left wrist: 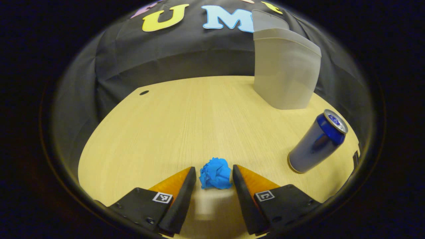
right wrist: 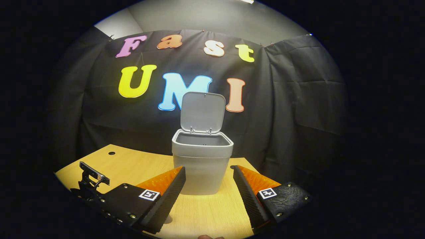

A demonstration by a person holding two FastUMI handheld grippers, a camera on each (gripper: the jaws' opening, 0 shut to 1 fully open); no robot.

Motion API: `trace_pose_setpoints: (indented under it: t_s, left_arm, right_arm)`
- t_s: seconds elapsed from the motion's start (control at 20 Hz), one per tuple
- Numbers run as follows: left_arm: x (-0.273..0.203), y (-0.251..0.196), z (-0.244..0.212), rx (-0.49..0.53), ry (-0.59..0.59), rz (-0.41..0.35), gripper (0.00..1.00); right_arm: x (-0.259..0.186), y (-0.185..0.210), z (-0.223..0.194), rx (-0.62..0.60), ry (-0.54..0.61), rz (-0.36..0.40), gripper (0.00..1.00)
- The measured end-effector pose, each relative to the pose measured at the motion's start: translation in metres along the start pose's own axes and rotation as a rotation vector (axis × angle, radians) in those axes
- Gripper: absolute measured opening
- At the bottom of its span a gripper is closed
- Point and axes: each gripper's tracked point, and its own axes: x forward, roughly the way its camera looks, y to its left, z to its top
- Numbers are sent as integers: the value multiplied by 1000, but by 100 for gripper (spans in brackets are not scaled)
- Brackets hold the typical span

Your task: Press the lid of the desktop garbage bin to open it, pick up the crumpled paper on the desktop and throw it into the bin, then pick up the pop can on the desktop and drop it into the bin, and finally close the garbage bin lid.

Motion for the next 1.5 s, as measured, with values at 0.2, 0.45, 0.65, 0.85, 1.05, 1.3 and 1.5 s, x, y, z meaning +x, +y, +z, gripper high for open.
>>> trace_pose_setpoints:
  t_s: [0.2,0.45,0.65,0.85,1.05,1.3,1.5]
  left_arm:
    - [4,-3,1,7,-5,1,56]
    - [1,-4,2,17,-14,4,32]
    - [-10,5,11,25,-53,42,22]
    - [-29,2,38,40,-121,35,23]
    - [-50,-6,76,14,-197,17,22]
    - [-72,-18,125,5,-292,-2,21]
    - [-95,-38,175,23,-388,-45,21]
  right_arm:
    - [4,1,1,6,-2,8,93]
    - [8,5,3,3,-13,23,93]
    - [11,0,5,19,-23,19,93]
    - [14,-5,4,29,-26,15,93]
    - [15,-9,2,42,-29,15,93]
    - [14,-16,7,38,-54,0,93]
    - [11,-25,3,44,-50,-21,93]
